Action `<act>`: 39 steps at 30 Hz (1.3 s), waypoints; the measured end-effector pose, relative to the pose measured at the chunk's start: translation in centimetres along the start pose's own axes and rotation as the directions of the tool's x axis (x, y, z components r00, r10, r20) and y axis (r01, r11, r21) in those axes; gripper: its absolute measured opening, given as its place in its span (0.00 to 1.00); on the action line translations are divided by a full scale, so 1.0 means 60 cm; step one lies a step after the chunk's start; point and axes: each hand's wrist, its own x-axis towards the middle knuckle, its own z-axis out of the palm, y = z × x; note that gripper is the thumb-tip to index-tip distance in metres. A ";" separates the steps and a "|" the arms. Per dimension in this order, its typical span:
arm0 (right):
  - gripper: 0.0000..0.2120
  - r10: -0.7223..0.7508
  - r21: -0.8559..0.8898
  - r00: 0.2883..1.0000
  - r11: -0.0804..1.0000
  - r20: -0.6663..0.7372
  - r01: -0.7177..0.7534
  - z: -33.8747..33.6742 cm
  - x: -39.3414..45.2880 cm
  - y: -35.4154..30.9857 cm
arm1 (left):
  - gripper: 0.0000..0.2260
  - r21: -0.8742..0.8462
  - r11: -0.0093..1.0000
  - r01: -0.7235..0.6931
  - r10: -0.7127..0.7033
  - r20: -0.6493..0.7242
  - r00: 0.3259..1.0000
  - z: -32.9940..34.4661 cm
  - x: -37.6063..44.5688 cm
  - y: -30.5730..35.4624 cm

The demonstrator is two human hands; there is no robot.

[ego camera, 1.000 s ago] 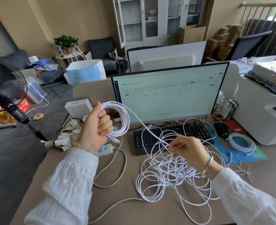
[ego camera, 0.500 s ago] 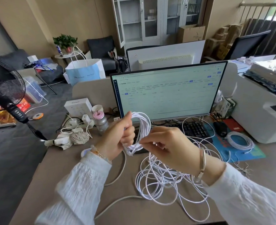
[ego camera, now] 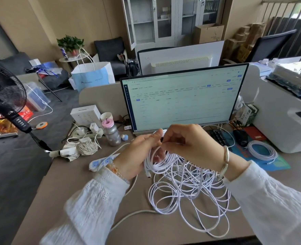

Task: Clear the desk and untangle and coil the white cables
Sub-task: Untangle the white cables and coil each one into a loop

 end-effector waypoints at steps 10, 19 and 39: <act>0.03 0.262 0.493 0.961 0.850 -0.088 -0.186 0.010 -0.010 0.050 | 0.18 -0.067 0.986 0.155 -0.150 0.074 0.986 -0.027 0.005 0.031; 0.19 0.299 0.254 0.952 0.917 0.071 -0.307 0.058 -0.034 0.083 | 0.20 -0.096 0.979 0.177 -0.167 0.110 0.980 -0.058 0.007 0.054; 0.12 0.417 0.504 0.908 0.778 0.031 -0.375 0.016 -0.055 0.151 | 0.18 -0.347 0.937 -0.028 -0.052 -0.220 0.974 -0.155 0.020 0.061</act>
